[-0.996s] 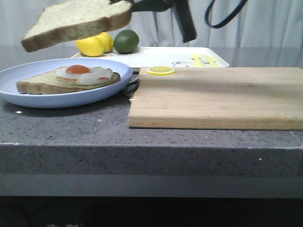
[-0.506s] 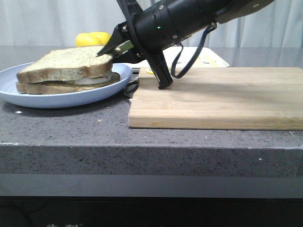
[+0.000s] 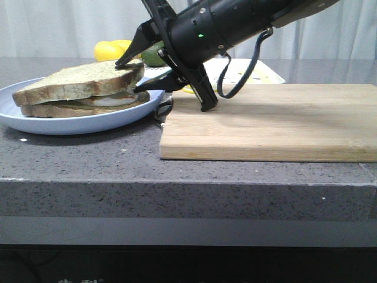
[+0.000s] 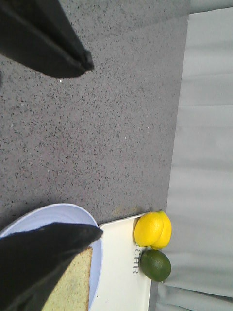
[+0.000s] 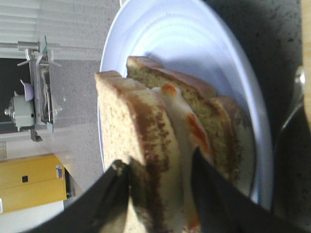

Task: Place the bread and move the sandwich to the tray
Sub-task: 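Lower the bread onto the egg and open the right gripper, then withdraw the right gripper up and away from the plate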

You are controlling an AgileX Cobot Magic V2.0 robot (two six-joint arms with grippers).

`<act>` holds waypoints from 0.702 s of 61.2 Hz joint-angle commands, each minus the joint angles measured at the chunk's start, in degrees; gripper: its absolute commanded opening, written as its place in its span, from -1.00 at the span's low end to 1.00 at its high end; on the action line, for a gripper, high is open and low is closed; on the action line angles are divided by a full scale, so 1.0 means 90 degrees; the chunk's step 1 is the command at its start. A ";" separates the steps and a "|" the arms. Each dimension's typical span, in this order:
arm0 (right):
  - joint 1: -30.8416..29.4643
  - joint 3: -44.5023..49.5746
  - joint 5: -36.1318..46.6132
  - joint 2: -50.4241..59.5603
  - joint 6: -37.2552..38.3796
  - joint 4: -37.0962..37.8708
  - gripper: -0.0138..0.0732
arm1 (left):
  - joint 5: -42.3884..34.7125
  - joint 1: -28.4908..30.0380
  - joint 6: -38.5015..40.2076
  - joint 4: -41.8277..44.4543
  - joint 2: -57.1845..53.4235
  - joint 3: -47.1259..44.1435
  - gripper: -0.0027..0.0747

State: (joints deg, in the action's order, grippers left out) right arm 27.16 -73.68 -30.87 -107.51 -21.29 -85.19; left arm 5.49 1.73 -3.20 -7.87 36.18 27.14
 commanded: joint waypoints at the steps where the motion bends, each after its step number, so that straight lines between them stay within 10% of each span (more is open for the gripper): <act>1: -0.0148 -0.0158 -0.0316 0.0307 -0.0086 0.0127 0.38 | -0.0548 0.0002 0.0045 -0.0017 0.0021 0.0256 0.61; 28: -0.1031 -0.0124 -0.1049 0.1740 -0.0079 0.2112 0.41 | -0.0548 0.0002 0.0045 -0.0017 0.0021 0.0256 0.61; 43: -0.1814 -0.0124 -0.1293 0.3109 0.0531 0.4780 -0.23 | -0.0548 0.0002 0.0045 -0.0017 0.0021 0.0256 0.61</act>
State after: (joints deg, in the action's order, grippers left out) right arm 13.42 -73.30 -41.89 -85.26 -18.40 -48.96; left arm 5.49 1.73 -3.20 -7.87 36.18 27.14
